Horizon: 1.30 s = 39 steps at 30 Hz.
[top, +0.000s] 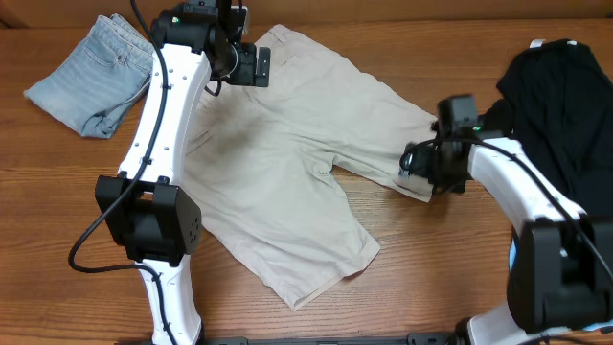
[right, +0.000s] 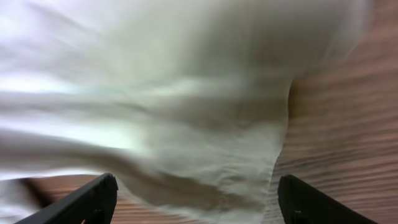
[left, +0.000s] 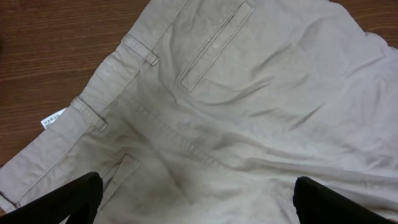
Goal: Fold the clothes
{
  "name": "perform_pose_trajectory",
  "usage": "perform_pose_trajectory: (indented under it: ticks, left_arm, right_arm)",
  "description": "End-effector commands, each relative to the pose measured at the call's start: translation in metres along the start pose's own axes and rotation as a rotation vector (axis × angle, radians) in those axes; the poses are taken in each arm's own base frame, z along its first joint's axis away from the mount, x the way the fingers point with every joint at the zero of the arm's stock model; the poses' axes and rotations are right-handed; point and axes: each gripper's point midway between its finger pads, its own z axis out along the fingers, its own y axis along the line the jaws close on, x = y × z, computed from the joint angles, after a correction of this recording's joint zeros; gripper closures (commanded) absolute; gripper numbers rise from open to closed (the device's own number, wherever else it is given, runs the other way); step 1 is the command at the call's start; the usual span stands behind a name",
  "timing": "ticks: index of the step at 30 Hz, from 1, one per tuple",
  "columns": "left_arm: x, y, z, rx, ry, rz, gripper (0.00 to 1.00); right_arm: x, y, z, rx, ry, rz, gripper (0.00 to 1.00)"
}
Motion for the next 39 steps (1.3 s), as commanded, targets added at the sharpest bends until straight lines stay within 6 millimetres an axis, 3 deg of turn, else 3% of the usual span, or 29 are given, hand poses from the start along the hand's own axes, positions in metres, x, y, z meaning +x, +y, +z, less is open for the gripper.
perform_pose_trajectory:
  ticks: [1,5,13,18,22,31,35,39]
  left_arm:
    - [-0.009,-0.001,-0.015,-0.003,-0.042,0.026,0.0]
    - [-0.009,-0.001,-0.015,-0.003,-0.045,0.026,0.0]
    - [-0.006,-0.001,-0.015,-0.004,-0.032,0.026,0.0]
    - [-0.004,0.0,-0.015,-0.005,-0.023,0.025,0.0]
    - [-0.003,0.0,-0.015,-0.005,-0.018,0.024,0.0]
    - [-0.003,0.001,-0.015,-0.013,-0.019,0.024,0.0]
    - [-0.003,0.001,-0.015,-0.013,-0.019,0.023,0.0]
    - [-0.003,0.001,-0.015,-0.013,-0.019,0.023,0.01]
  right_arm:
    - [-0.03,0.022,-0.048,-0.073,-0.165,-0.03,0.19]
    - [-0.029,0.028,-0.029,-0.067,-0.137,-0.056,0.2]
    - [-0.01,0.02,0.033,-0.007,0.017,-0.049,0.19]
    - [-0.01,0.016,0.052,0.015,0.034,-0.046,0.19]
    - [-0.021,0.004,0.069,0.078,-0.004,-0.055,0.18]
    - [-0.042,-0.028,0.143,0.126,-0.037,-0.022,0.18]
    - [-0.064,-0.04,0.163,0.126,-0.062,0.011,0.18]
    - [-0.1,-0.047,0.174,0.126,-0.114,0.019,0.18]
